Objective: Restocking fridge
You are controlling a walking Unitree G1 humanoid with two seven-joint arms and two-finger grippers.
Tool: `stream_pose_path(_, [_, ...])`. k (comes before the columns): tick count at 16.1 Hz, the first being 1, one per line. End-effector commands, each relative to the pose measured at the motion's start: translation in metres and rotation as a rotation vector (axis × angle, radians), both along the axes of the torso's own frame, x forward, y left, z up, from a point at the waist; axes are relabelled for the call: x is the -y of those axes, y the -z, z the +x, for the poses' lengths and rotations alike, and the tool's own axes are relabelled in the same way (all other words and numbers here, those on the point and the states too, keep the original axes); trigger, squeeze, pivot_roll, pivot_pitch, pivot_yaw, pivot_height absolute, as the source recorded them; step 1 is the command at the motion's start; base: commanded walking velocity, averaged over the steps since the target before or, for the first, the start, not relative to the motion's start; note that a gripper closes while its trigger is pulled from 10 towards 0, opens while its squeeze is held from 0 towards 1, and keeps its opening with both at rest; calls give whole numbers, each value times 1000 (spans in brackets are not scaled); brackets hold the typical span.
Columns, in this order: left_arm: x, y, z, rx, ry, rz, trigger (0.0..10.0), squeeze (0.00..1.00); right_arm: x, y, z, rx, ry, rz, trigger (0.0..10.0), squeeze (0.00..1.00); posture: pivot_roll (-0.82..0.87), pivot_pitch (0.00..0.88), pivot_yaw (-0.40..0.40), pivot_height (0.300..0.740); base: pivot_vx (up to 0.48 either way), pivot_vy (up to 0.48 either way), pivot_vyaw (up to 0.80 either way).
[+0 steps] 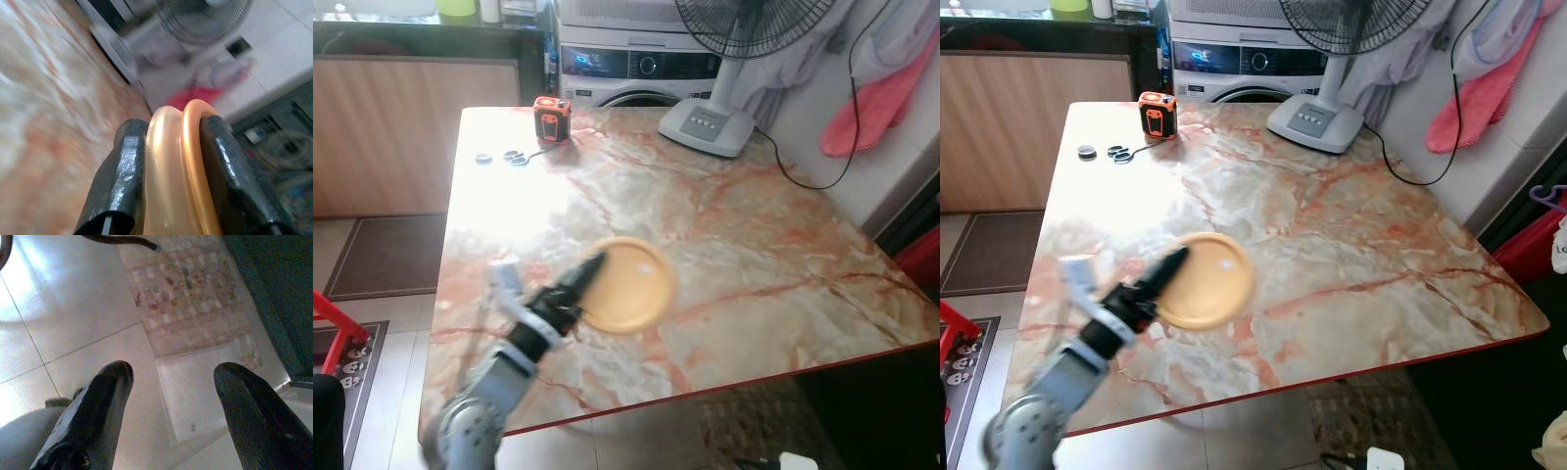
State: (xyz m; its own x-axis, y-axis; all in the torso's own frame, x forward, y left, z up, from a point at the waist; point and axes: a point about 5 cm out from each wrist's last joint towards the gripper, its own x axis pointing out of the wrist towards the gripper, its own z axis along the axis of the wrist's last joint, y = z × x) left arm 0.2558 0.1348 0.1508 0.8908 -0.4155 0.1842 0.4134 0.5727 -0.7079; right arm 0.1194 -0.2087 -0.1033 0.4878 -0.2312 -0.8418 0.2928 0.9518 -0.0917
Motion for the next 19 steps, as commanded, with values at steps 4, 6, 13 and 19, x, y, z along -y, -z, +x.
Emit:
stream_pose_path(4, [-14,-8,-8,-16,-93,67,10000,0,3,-1,-1,8,-4,-9,10000,0,75,0,-130,740,0,0,0])
stream_pose_path(6, [-2,-5,-10,-36,-51,183,10000,0,3,-1,0,13,0,-9,10000,0,70,0,-124,740,0,0,0])
stream_pose_path(13, [11,-21,-10,99,-88,452,10000,0,3,-2,2,29,17,-17,10000,0,67,3,-123,740,0,0,0])
stream_pose_path(19, [5,-15,-11,116,-177,626,10000,0,5,-3,3,36,17,-31,10000,0,71,18,-127,740,0,0,0])
